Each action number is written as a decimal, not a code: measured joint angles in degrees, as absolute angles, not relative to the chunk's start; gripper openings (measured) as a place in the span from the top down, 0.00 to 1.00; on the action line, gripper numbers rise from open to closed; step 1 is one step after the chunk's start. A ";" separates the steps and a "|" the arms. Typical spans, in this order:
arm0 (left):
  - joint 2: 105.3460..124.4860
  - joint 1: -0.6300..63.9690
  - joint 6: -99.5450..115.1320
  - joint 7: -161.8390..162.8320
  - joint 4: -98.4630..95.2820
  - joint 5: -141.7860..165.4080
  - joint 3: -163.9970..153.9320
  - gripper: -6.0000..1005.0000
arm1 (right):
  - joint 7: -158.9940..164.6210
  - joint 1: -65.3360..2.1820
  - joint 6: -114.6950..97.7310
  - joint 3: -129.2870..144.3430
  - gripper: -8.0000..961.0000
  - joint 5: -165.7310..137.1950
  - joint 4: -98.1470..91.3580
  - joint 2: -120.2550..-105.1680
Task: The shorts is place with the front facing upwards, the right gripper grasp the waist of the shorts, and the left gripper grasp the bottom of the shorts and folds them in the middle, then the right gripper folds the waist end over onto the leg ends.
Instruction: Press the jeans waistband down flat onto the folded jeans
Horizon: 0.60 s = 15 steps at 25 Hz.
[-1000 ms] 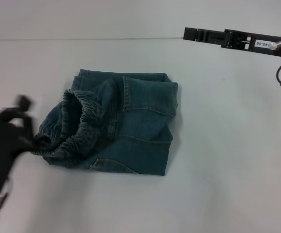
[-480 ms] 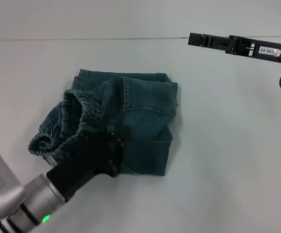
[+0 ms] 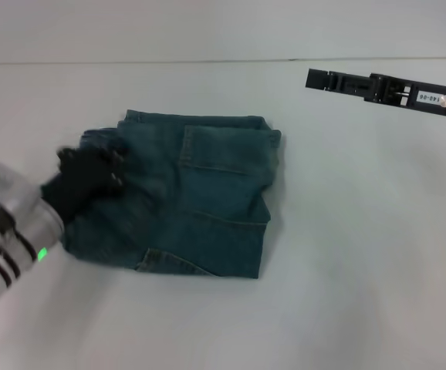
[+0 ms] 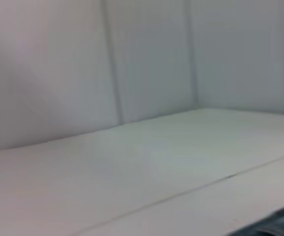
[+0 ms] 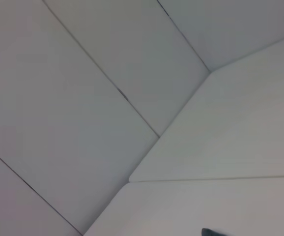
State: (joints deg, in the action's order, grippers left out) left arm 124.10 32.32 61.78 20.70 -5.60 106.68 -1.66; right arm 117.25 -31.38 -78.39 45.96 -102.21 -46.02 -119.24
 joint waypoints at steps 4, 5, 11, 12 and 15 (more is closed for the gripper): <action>123.93 34.94 59.16 20.68 -7.93 106.31 -0.18 0.99 | 116.70 -30.69 -78.24 45.46 0.13 -102.21 -45.62 -119.25; 123.92 35.22 59.27 20.67 -8.33 105.90 -0.01 0.99 | 116.04 -30.61 -78.44 45.02 0.13 -102.21 -45.29 -119.26; 123.72 30.94 80.02 28.79 -13.12 105.39 -3.24 0.99 | 102.97 -29.02 -85.41 43.26 0.13 -102.57 -45.07 -119.27; 123.71 30.01 83.09 32.19 -14.78 105.71 -5.34 0.99 | 100.52 -28.56 -86.88 43.39 0.13 -103.00 -45.22 -119.19; 123.80 26.56 90.59 47.79 -23.58 106.63 -15.73 0.99 | 95.01 -27.27 -90.10 43.65 0.13 -106.12 -45.83 -119.23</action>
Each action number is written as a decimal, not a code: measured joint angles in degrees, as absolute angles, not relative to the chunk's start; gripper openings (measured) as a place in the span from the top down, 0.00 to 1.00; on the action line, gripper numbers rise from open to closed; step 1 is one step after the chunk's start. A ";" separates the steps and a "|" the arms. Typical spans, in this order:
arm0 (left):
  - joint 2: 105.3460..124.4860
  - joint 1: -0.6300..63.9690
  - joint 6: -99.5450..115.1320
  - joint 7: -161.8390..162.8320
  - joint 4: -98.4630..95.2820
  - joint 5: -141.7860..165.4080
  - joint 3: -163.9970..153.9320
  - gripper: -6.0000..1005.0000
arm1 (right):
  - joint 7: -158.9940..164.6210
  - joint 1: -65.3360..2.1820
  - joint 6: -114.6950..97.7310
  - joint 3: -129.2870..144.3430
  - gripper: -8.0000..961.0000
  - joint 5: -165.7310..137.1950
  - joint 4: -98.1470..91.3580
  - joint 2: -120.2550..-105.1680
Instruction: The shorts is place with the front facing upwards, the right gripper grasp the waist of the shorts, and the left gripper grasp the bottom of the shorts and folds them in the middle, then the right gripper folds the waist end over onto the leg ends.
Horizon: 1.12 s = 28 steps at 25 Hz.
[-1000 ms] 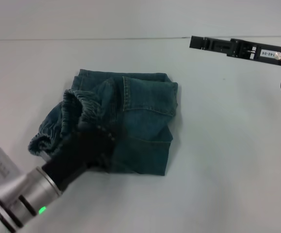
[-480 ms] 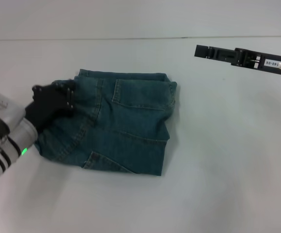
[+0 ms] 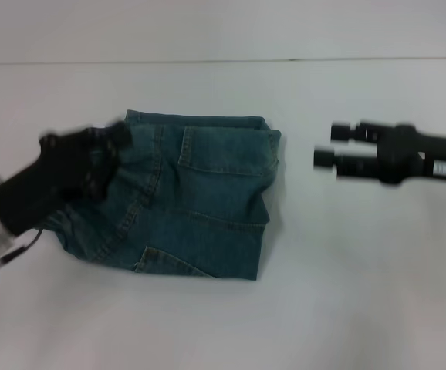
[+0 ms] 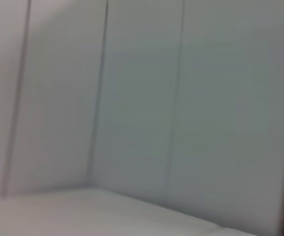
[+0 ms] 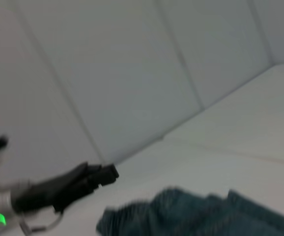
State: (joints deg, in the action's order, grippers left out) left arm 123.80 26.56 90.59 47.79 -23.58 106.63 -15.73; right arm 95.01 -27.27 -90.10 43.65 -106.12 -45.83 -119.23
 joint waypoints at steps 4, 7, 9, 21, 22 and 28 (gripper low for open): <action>123.93 22.03 93.90 66.75 -33.15 107.19 -26.48 0.88 | 89.51 -26.07 -91.56 45.77 0.13 -108.49 -45.93 -120.18; 123.96 20.54 95.08 72.58 -37.13 109.09 -28.83 0.80 | 88.87 -25.60 -90.55 49.66 0.13 -108.21 -45.81 -120.32; 123.99 20.26 94.93 75.21 -38.72 111.43 -29.28 0.76 | 88.77 -25.55 -90.12 51.59 0.11 -108.15 -45.85 -120.32; 123.99 21.61 92.19 78.16 -39.20 115.70 -30.88 0.38 | 88.80 -25.61 -87.37 56.56 0.01 -106.00 -45.50 -120.32; 123.97 21.61 92.06 78.28 -39.20 115.72 -30.93 0.35 | 88.80 -25.57 -87.18 56.93 0.01 -105.54 -45.50 -120.32; 123.93 21.52 91.76 78.42 -39.24 115.76 -30.97 0.18 | 88.84 -25.58 -87.03 57.09 0.01 -104.95 -45.50 -120.32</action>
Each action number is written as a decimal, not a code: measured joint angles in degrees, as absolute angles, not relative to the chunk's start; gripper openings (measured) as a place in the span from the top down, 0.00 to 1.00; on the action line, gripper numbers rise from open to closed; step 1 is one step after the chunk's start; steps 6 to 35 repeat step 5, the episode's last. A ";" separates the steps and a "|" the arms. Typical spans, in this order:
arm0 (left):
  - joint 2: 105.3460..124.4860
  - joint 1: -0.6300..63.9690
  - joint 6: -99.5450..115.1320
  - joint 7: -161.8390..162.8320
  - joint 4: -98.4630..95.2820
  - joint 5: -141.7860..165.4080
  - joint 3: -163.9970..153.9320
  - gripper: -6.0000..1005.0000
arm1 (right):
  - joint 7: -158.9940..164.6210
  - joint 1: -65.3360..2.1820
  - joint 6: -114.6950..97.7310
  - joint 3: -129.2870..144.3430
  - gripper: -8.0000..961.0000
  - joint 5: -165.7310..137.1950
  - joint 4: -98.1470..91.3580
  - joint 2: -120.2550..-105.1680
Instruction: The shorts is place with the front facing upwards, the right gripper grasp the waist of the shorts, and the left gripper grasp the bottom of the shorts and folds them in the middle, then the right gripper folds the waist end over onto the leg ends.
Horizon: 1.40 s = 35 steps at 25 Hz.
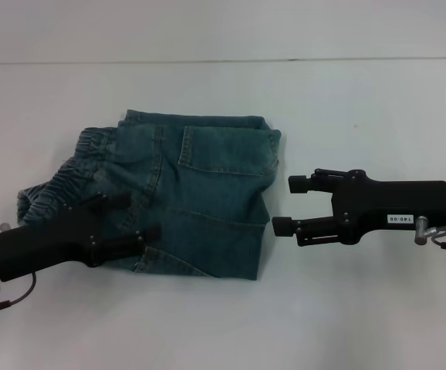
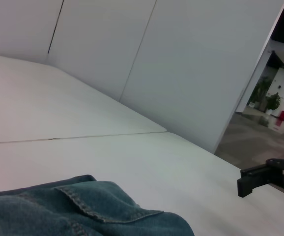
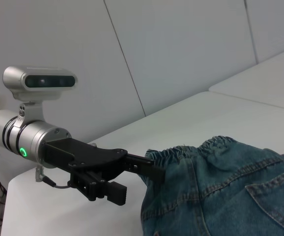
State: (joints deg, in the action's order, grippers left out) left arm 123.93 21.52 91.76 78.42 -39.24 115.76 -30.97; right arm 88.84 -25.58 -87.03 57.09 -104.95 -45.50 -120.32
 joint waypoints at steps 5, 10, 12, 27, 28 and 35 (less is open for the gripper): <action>123.99 21.34 91.40 78.44 -39.28 115.76 -30.96 0.06 | 88.92 -25.75 -86.88 57.12 0.01 -104.93 -45.51 -120.32; 123.99 21.34 91.40 78.44 -39.28 115.76 -30.96 0.06 | 88.92 -25.75 -86.88 57.12 0.01 -104.93 -45.51 -120.32; 123.99 21.34 91.40 78.44 -39.28 115.76 -30.96 0.06 | 88.92 -25.75 -86.88 57.12 0.01 -104.93 -45.51 -120.32; 123.99 21.34 91.40 78.44 -39.28 115.76 -30.96 0.06 | 88.92 -25.75 -86.88 57.12 0.01 -104.93 -45.51 -120.32; 123.99 21.34 91.40 78.44 -39.28 115.76 -30.96 0.06 | 88.92 -25.75 -86.88 57.12 0.01 -104.93 -45.51 -120.32; 123.99 21.34 91.40 78.44 -39.28 115.76 -30.96 0.06 | 88.92 -25.75 -86.88 57.12 0.01 -104.93 -45.51 -120.32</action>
